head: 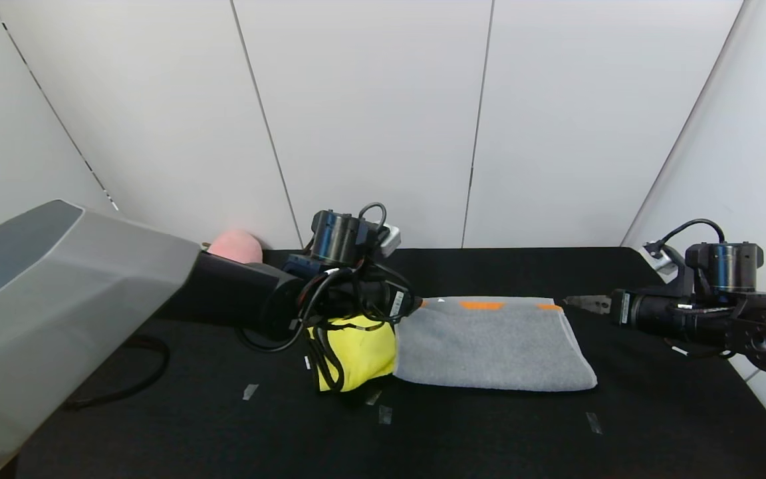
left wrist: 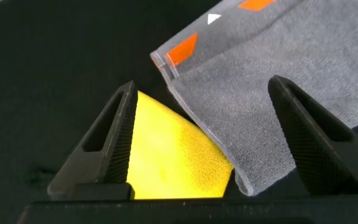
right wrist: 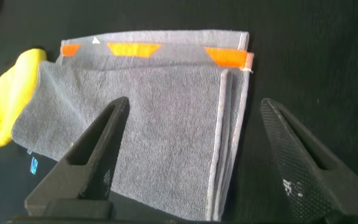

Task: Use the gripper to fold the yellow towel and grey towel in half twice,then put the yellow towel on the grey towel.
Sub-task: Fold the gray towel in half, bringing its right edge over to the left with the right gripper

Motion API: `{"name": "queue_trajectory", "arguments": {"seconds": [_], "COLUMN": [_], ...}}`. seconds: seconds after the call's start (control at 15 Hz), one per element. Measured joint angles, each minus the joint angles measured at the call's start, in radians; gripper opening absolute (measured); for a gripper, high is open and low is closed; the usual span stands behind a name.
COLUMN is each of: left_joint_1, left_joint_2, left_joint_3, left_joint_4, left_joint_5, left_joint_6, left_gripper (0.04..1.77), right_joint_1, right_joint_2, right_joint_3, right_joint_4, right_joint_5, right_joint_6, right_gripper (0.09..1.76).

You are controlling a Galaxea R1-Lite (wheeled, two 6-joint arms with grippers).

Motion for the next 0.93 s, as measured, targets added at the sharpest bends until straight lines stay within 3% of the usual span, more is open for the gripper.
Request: {"name": "queue_trajectory", "arguments": {"seconds": [0.93], "left_joint_1": [0.006], "left_joint_2": [-0.073], "left_joint_3": [0.018], "left_joint_4": [0.0], "left_joint_5": [-0.003], "left_joint_6": [-0.003], "left_gripper": [1.68], "right_joint_1": [0.011], "right_joint_2": [0.045], "right_joint_3": [0.038], "right_joint_4": [-0.004], "right_joint_5": [0.002], "right_joint_6": [-0.03], "right_gripper": [1.68]}}
